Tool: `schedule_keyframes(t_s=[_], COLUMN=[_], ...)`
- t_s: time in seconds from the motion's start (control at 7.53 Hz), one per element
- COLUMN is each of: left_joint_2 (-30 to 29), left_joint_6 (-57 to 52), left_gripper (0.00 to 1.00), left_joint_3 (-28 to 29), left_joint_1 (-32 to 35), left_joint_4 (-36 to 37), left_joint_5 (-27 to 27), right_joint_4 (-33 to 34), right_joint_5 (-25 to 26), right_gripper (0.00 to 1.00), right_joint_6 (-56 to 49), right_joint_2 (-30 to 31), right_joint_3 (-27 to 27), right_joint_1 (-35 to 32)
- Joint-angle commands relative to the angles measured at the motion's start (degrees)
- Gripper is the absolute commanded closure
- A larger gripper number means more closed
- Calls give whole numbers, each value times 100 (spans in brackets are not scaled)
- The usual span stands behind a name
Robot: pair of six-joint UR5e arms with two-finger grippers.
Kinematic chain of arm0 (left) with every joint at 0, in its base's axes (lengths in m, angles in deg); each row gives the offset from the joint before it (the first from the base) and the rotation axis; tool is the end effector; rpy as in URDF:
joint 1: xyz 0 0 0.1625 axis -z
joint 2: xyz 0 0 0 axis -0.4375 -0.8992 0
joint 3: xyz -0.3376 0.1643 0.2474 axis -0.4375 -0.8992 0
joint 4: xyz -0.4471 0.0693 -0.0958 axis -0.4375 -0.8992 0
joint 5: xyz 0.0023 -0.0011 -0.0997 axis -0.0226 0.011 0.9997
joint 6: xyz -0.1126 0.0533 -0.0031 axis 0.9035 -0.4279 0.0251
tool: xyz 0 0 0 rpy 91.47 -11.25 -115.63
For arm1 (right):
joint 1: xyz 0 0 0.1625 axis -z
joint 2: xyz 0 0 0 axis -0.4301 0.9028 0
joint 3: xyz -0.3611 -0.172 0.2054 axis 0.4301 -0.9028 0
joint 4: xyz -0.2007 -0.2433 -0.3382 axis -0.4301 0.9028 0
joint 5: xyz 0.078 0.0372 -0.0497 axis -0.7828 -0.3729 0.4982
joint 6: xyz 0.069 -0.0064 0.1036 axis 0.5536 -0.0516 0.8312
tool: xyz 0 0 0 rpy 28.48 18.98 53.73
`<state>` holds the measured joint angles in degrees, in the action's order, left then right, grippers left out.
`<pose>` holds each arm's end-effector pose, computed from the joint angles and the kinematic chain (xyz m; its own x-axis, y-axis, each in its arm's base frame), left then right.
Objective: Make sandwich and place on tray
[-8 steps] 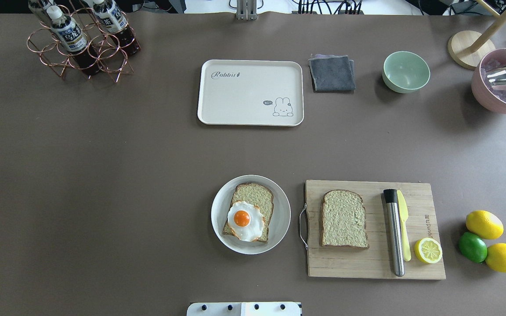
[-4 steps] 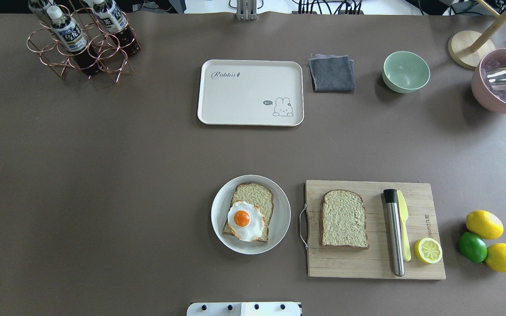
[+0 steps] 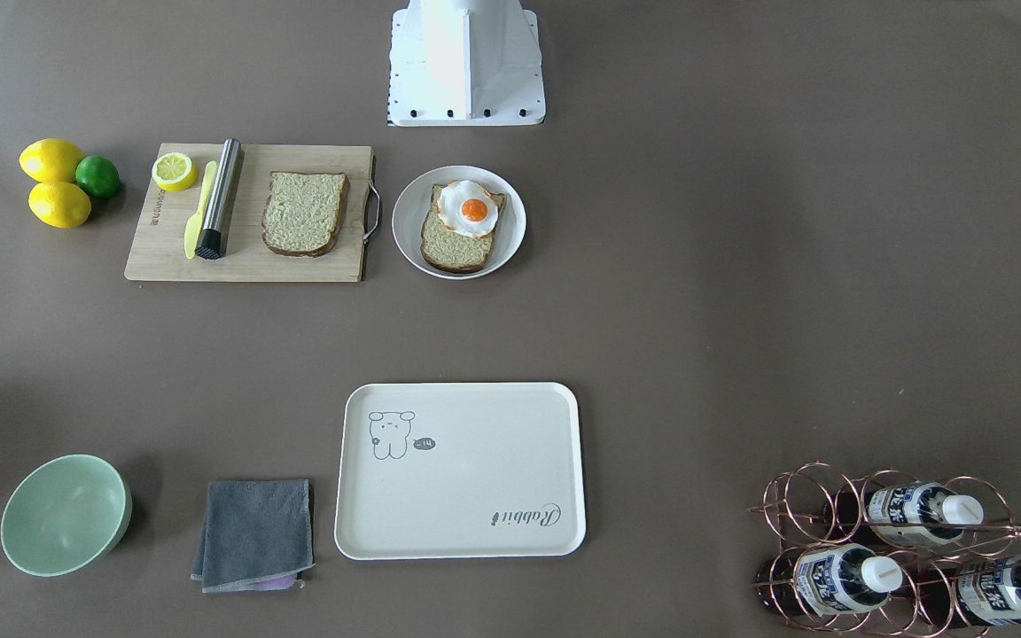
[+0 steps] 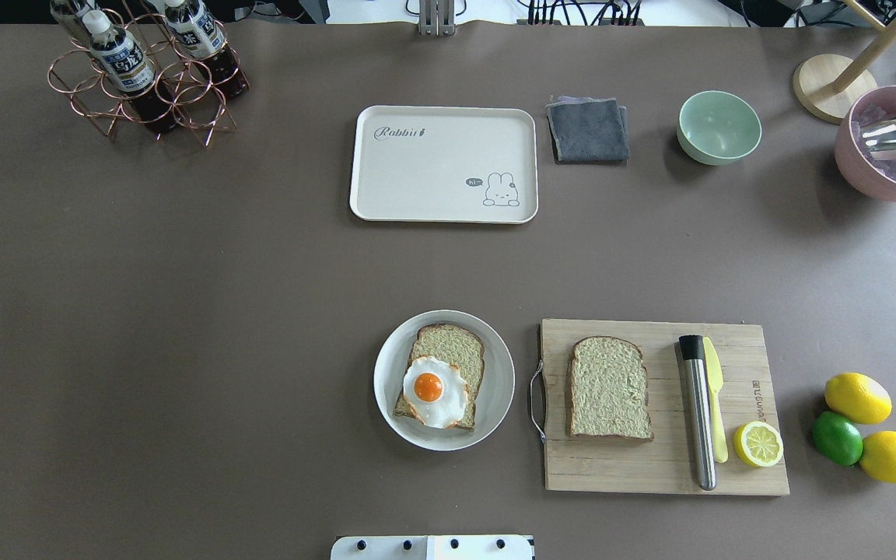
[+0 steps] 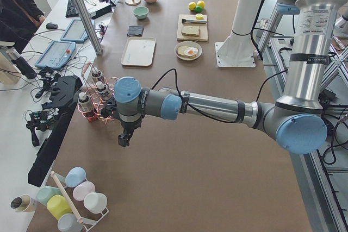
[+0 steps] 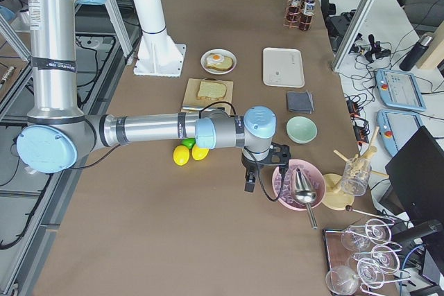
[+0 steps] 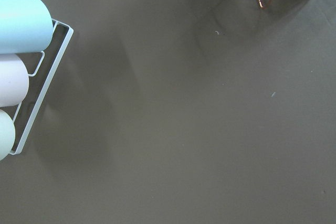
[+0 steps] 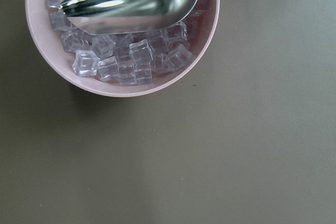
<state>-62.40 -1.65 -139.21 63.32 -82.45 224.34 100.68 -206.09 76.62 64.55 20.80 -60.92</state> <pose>-0.0375 -0.5996 0.6040 0.6852 0.3769 -0.6232 -0.1696 0.9147 0.3667 0.0151 -0.5371 0.6467 0.7225 0.1383 0.6773 -0.1217 0.9899 -0.0723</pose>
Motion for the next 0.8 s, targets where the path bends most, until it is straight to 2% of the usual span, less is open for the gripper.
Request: schedule_keyframes(t_s=[0.0, 0.13, 0.27, 0.53, 0.66], left_joint_2=[-159, -395, -389, -433, -615], left_joint_6=[6, -12, 5, 249, 1653], left_gripper=[2, 2, 2, 2, 2], left_joint_3=[-648, -842, -1035, -958, -871], left_joint_1=[-58, -336, -513, -724, -1065], left_joint_4=[-11, -211, -639, -1143, -1188], left_joint_5=[33, 24, -20, -20, -20], right_joint_4=[0, 9, 9, 0, -9], right_joint_5=[0, 0, -26, -289, -586], right_gripper=[0, 0, 0, 0, 0], right_joint_6=[22, 48, 74, 92, 371], right_joint_2=[11, 20, 28, -233, -583], right_joint_3=[21, 82, 222, 530, 557], right_joint_1=[0, 0, 0, 87, 340])
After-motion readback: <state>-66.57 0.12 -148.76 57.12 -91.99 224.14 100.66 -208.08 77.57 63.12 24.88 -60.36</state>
